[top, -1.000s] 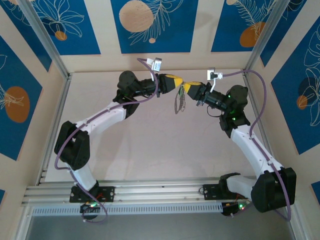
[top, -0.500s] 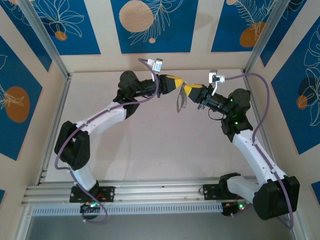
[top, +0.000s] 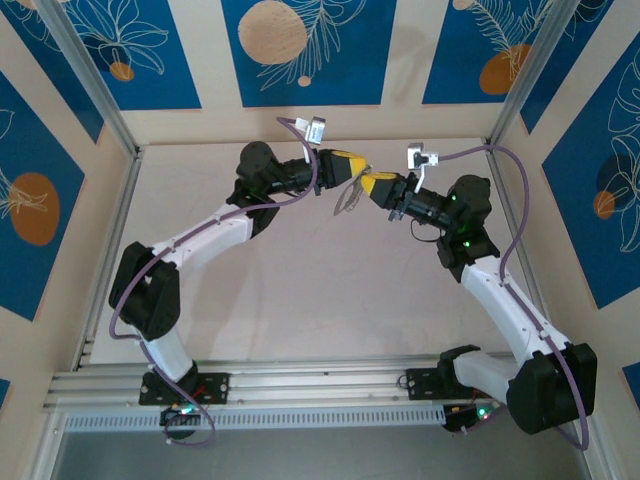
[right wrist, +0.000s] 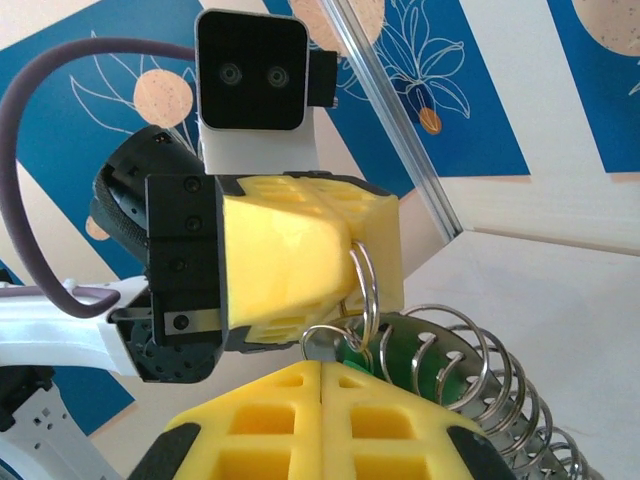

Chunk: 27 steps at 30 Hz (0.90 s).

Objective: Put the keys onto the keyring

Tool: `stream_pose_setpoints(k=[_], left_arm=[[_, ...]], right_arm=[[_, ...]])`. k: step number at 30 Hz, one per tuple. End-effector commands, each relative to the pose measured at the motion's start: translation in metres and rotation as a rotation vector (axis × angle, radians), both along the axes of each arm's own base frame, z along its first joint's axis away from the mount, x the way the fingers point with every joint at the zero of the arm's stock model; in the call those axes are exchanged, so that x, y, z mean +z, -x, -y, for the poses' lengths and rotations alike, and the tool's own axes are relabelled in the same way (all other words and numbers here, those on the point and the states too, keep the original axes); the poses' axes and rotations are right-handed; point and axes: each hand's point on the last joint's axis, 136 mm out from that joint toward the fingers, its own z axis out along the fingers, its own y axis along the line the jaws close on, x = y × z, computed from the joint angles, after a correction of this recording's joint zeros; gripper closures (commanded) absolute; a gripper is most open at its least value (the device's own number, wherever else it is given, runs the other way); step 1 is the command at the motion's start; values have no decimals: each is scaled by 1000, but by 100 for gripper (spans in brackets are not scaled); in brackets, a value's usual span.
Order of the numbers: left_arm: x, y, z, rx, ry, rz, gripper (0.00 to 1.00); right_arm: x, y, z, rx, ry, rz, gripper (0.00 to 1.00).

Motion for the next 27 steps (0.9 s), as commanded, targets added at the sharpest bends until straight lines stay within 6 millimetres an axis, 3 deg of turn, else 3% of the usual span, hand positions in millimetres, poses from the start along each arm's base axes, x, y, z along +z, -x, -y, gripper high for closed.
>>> stream_pose_setpoints(k=[1,12,21,27], left_arm=[[27,13,-1,-3,48,90,100],[27,14,-1,-8,49,94,100],[28,14,-1,-11,51,91,100],[29,15,0,-11,53,93,100]], right_arm=[[-2,1,8,-29,14,5,98],[-4,4,26,-71,16,0,97],[18,0,36,-109,-32,44,97],[33,-1,30,-56,-63,65,83]])
